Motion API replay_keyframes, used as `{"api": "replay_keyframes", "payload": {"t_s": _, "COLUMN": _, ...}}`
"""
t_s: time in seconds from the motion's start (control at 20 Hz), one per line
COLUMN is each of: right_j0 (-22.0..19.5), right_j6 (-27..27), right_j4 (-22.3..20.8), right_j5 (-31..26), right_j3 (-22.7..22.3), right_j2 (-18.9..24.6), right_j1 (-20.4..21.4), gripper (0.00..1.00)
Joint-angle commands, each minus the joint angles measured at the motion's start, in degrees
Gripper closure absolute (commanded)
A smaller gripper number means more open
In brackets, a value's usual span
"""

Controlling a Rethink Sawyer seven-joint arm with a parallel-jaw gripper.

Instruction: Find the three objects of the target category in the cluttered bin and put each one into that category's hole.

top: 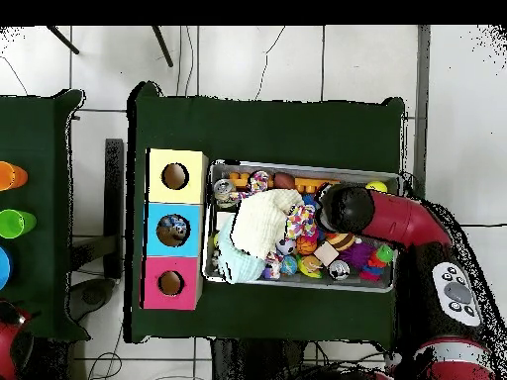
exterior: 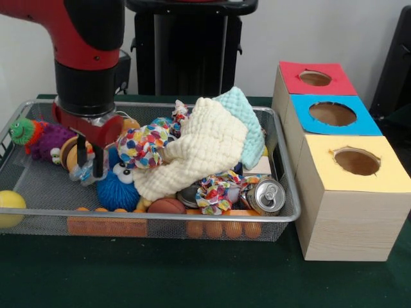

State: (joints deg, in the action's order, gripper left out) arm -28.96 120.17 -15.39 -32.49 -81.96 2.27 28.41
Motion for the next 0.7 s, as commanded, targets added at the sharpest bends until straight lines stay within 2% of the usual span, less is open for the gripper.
{"api": "replay_keyframes", "payload": {"t_s": 0.05, "right_j0": 0.8, "right_j6": 3.1, "right_j4": 2.5, "right_j5": -5.8, "right_j3": -5.3, "right_j2": 1.9, "right_j1": 1.7, "gripper": 1.00}}
{"api": "replay_keyframes", "payload": {"t_s": 0.4, "right_j0": 0.9, "right_j6": 2.4, "right_j4": 4.6, "right_j5": -6.3, "right_j3": -4.1, "right_j2": 3.7, "right_j1": 2.4, "gripper": 1.00}}
{"api": "replay_keyframes", "payload": {"t_s": 0.7, "right_j0": 2.4, "right_j6": 3.6, "right_j4": 7.8, "right_j5": -9.5, "right_j3": -4.6, "right_j2": 4.1, "right_j1": 4.2, "gripper": 1.00}}
